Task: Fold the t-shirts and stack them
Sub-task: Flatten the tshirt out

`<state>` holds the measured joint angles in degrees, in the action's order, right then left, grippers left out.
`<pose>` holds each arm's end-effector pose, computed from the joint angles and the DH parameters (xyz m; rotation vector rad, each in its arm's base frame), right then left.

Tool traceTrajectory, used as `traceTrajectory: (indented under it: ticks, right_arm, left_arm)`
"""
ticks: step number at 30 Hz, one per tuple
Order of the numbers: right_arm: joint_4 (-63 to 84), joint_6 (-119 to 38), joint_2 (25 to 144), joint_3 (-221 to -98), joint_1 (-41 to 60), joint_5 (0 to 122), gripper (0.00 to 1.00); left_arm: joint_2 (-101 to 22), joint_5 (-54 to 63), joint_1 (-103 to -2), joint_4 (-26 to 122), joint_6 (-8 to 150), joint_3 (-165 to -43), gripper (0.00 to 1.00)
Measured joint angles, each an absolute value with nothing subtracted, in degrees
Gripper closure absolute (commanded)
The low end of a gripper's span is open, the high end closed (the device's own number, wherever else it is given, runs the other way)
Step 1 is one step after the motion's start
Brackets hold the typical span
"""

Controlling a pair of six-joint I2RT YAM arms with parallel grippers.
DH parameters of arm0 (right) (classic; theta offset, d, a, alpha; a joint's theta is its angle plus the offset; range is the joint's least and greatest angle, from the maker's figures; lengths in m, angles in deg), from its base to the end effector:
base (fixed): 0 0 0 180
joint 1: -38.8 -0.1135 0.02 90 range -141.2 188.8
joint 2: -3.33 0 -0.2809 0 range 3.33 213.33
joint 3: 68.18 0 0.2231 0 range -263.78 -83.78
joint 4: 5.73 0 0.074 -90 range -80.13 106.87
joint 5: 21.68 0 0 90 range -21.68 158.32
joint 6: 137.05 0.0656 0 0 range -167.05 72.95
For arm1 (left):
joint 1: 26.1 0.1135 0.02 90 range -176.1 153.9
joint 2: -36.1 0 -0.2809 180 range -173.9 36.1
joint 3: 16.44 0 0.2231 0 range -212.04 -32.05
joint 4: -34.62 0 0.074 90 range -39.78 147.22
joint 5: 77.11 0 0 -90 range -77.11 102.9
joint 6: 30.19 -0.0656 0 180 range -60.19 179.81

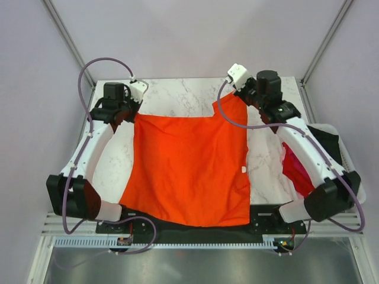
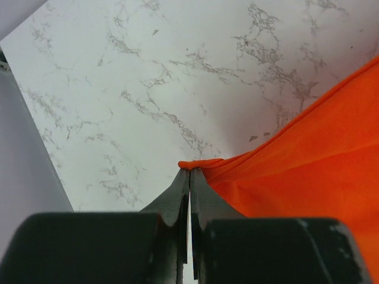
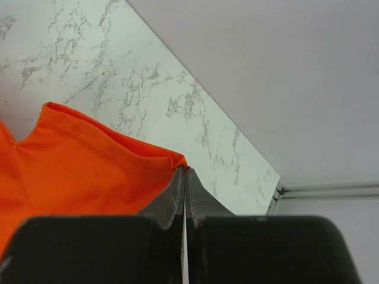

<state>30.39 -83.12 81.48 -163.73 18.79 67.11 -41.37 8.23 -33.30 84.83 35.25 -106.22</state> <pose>0.2884 0.1065 0.4103 -0.9063 1.6711 -0.1705 0.2841 -0.0413 0.3497 0.6529 2.1331 0.0748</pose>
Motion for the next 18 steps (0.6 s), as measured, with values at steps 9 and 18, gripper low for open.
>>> traceTrajectory:
  ticks: [9, 18]
  right_arm:
    - [19.4, -83.5, 104.5, -173.2, 20.8, 70.1, 1.0]
    - [16.6, -83.5, 121.0, -189.3, 22.4, 73.1, 1.0]
  left_arm:
    - [-64.5, 10.2, -32.7, 76.7, 33.9, -114.9, 0.98]
    - [-79.7, 11.3, -30.7, 74.9, 33.9, -130.7, 0.98]
